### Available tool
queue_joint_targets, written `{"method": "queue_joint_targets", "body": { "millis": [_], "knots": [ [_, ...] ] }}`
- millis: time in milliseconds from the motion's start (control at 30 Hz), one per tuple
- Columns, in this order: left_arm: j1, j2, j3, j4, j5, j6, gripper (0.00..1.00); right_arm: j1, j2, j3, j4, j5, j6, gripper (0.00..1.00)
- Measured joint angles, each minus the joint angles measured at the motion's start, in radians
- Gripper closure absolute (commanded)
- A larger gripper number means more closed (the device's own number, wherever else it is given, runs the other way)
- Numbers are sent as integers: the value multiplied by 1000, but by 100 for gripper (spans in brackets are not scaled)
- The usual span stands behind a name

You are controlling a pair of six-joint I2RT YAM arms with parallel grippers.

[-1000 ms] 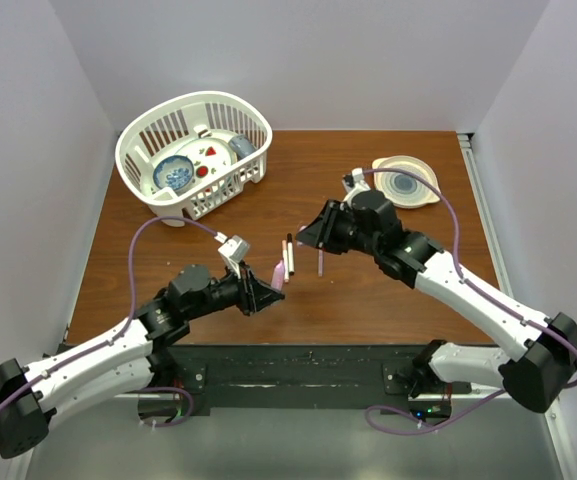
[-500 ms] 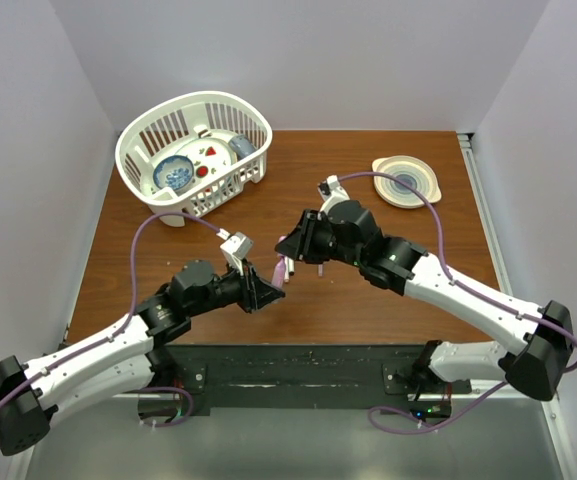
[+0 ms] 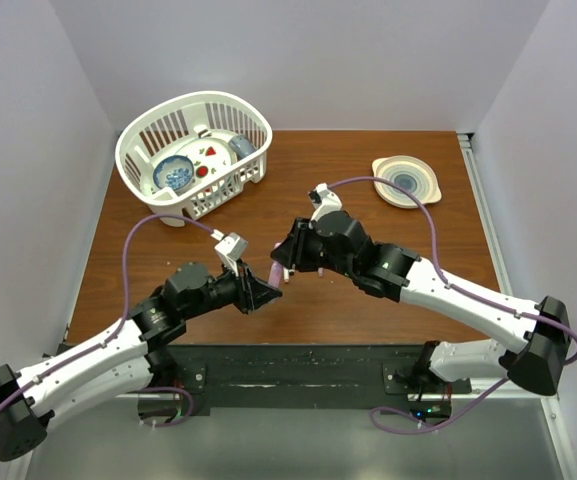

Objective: Insert the pens into the pen caps

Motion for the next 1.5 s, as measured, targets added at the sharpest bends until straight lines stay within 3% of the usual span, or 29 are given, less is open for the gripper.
{"method": "queue_joint_targets", "body": {
  "millis": [433,767,1000,1067,1400,1500],
  "knots": [
    [-8,60,48,-130,-60,0,100,132,76,-7,-7,264,32,100],
    [-13,88,60,-189,-126,8,100,157,160,24,-12,323,79,98],
    [-18,49,60,-167,-101,18,100,162,103,17,-20,322,121,71],
    [-18,29,60,-143,-86,23,100,166,70,17,-19,322,128,58],
    [-5,-120,11,40,-39,31,100,220,-29,17,-10,229,117,26],
    [-4,-173,-3,75,-16,34,100,229,-63,23,-10,207,75,22]
  ]
}}
